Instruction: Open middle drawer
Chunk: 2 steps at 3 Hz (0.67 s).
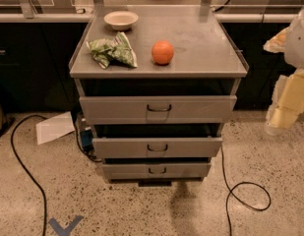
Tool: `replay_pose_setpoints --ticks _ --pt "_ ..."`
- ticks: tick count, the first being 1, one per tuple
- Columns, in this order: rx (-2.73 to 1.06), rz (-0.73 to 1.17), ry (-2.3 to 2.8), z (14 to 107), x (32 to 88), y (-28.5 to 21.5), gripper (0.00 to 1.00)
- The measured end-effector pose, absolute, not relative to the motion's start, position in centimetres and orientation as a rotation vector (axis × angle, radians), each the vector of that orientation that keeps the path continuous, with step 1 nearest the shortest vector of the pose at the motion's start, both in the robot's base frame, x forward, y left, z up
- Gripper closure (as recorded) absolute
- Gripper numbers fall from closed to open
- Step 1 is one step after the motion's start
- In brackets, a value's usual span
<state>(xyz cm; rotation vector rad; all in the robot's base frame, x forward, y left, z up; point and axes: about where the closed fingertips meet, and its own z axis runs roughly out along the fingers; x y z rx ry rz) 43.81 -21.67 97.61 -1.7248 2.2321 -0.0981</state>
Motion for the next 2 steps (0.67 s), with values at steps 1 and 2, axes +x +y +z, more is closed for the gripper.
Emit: replay_pose_setpoints --ticks 1,2 --pt "-1.725 -0.098 2.232 97.6 43.8 -21.7 0.0" --pt "-1.719 -0.067 2.203 96.3 44.0 -21.2 0.0"
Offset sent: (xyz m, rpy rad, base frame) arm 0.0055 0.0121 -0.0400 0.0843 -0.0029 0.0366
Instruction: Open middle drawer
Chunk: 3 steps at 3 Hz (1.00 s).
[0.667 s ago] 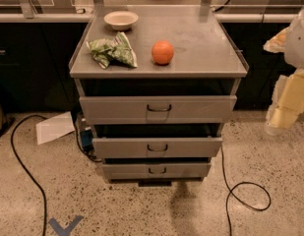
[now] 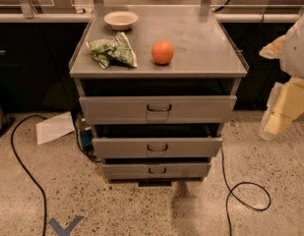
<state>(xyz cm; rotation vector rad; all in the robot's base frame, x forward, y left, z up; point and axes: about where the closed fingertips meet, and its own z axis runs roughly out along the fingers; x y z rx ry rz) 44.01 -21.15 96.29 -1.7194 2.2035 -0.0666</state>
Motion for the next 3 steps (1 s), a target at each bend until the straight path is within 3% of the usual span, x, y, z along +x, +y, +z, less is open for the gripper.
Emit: replay_pose_setpoints --ticks 3 --pt "-1.707 0.143 2.084 82.9 46.3 -17.6 0.0"
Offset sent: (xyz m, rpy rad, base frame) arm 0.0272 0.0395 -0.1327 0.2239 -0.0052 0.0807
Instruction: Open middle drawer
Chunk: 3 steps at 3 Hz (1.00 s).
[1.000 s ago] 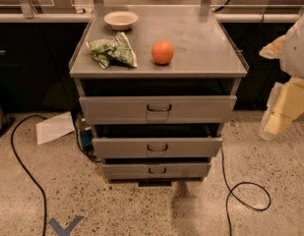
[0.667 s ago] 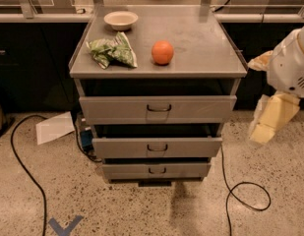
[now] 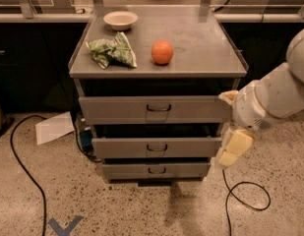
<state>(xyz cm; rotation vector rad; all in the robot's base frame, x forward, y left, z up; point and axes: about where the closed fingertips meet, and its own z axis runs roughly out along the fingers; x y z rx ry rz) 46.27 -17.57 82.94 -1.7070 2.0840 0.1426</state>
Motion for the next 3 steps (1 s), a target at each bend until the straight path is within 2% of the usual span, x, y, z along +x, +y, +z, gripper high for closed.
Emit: replay_pose_setpoints --ticks 1,3 --pt "-1.691 0.165 2.068 77.29 47.31 -16.69 0.0" --pt "-1.705 0.163 2.047 76.82 47.6 -16.38 0.0"
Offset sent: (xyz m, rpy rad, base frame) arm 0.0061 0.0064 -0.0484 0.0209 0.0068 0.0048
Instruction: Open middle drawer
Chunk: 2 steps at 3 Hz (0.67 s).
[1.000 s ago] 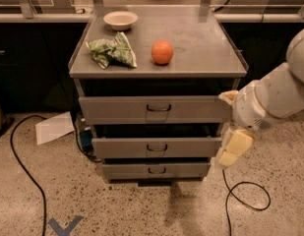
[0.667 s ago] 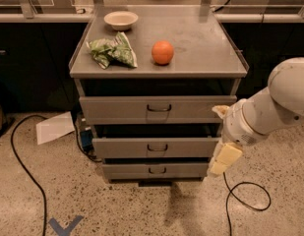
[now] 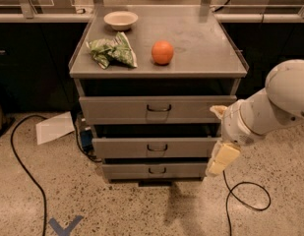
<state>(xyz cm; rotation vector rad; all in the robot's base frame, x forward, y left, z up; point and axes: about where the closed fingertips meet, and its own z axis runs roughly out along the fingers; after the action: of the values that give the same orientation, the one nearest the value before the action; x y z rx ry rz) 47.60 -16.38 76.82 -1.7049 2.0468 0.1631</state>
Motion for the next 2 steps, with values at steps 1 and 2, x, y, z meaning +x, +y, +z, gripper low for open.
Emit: replay_pose_setpoints --ticks 1,2 --pt "-1.759 0.166 1.946 73.8 50.3 -14.5 0.0" --pt "-1.775 0.178 1.879 69.8 53.4 -13.1 0.0"
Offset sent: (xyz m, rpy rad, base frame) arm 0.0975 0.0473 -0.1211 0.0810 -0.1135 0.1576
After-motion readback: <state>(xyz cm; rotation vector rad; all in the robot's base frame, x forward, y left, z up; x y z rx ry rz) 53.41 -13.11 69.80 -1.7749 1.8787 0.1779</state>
